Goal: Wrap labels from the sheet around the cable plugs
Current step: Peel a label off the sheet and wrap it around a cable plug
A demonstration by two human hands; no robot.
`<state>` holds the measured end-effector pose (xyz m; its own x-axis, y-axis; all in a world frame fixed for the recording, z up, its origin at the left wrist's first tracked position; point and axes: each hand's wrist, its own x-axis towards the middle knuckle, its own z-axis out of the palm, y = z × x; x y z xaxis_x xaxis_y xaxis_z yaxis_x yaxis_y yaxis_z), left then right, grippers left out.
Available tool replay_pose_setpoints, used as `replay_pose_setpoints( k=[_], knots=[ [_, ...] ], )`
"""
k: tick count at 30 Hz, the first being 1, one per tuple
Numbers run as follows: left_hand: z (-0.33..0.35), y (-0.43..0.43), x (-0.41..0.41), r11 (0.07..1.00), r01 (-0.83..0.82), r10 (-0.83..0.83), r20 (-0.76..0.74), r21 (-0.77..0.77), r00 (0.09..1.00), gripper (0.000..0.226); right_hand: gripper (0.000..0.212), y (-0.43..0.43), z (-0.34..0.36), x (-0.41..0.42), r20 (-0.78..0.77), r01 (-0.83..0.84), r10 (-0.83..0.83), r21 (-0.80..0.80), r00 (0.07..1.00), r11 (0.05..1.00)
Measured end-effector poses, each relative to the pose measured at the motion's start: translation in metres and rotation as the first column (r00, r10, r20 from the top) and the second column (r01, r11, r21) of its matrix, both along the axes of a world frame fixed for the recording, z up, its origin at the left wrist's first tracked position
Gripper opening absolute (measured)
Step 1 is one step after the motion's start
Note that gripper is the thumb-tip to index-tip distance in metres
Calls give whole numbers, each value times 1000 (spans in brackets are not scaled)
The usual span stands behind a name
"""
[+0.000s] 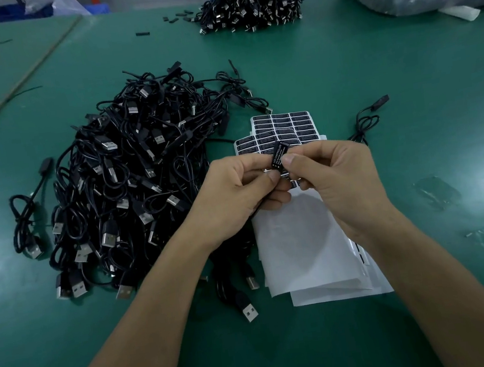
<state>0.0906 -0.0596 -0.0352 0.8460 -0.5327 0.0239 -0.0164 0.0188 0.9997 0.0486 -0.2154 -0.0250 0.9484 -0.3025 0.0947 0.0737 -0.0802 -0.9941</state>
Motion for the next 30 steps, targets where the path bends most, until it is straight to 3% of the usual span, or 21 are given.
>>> replay_pose_setpoints(
  k=[10, 18, 30],
  knots=[
    [-1, 0, 1, 1000, -7, 6, 28, 22, 1000, 24, 15, -2, 2, 0, -11, -13, 13, -55, 1000, 998],
    [-1, 0, 0, 1000, -10, 9, 51, 18, 999, 36, 16, -2, 3, 0, -17, -15, 14, -61, 1000, 998],
    [-2, 0, -1, 1000, -13, 13, 50, 16, 999, 22, 23, -1, 3, -1, 9, 8, -7, -144, 1000, 990]
  ],
)
